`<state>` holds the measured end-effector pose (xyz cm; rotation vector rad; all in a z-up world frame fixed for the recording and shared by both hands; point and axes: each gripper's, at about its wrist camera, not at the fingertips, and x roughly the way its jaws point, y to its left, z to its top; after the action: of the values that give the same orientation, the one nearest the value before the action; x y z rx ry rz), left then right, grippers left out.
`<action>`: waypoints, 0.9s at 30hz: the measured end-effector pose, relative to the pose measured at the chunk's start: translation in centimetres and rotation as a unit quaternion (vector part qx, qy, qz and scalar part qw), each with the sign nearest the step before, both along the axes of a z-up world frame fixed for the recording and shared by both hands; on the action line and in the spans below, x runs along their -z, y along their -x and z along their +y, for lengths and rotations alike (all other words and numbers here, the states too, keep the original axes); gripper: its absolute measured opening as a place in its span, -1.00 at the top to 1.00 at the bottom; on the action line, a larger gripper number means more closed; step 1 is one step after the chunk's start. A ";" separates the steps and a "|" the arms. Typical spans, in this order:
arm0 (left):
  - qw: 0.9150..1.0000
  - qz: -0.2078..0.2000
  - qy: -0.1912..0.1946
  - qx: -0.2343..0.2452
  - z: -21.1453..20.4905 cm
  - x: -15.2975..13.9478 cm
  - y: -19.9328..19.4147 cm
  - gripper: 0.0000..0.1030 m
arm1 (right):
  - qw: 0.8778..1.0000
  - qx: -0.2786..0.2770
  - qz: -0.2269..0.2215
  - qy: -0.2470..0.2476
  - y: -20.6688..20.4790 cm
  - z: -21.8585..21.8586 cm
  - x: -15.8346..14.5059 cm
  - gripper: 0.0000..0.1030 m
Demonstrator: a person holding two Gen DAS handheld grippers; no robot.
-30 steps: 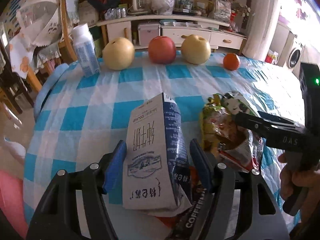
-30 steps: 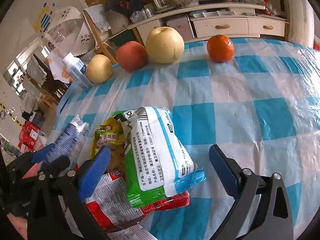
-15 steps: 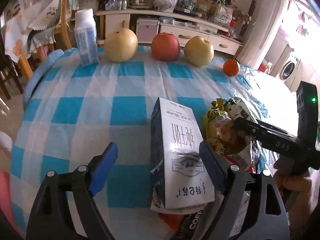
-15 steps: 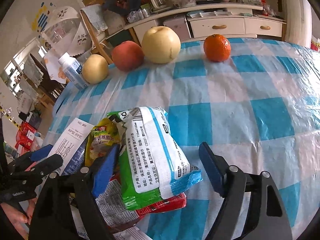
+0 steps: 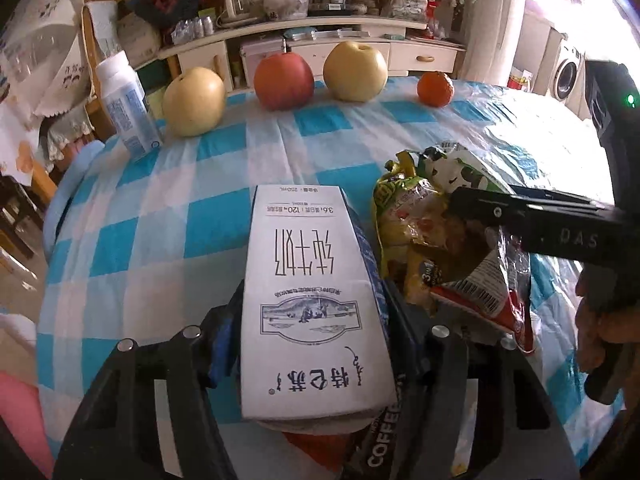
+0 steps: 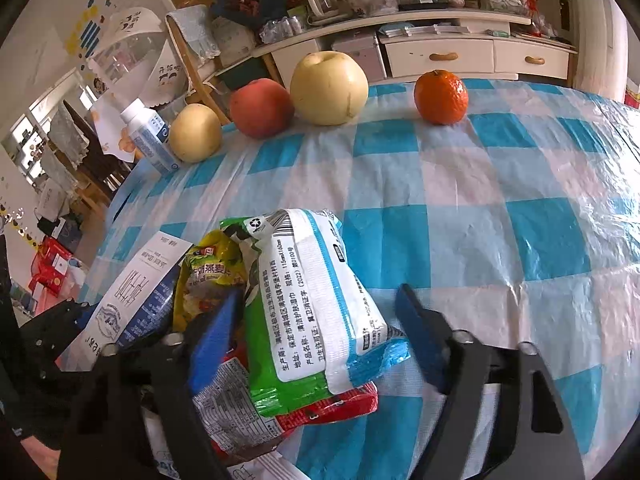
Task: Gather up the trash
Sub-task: 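Lift the carton with the left tool while the right tool closes on the green-and-white wipes pack, then carry carton and wipes pack over the pink bucket and open both tools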
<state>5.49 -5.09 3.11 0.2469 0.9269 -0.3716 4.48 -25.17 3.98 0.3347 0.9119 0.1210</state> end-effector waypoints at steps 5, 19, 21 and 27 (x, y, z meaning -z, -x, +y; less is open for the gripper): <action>1.000 -0.007 0.001 -0.005 0.3 -0.2 0.3 -0.22 | 1.000 -0.002 -0.006 0.011 0.3 0.4 -0.4 -0.24; 0.998 -0.037 0.041 -0.032 4.2 -3.4 3.3 -0.22 | 0.999 0.016 -0.046 0.015 1.9 0.2 -2.0 -0.08; 0.997 -0.041 0.048 -0.037 5.0 -3.8 4.1 -0.22 | 0.998 0.019 -0.055 0.010 2.3 0.1 -2.5 -0.07; 0.996 -0.051 0.062 -0.049 7.4 -5.0 6.1 -0.22 | 0.996 0.034 -0.080 -0.003 4.0 0.0 -3.8 -0.07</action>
<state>-0.60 2.30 8.13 0.1046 0.8087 -0.3210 0.49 -25.12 7.77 0.3567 0.7419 0.0873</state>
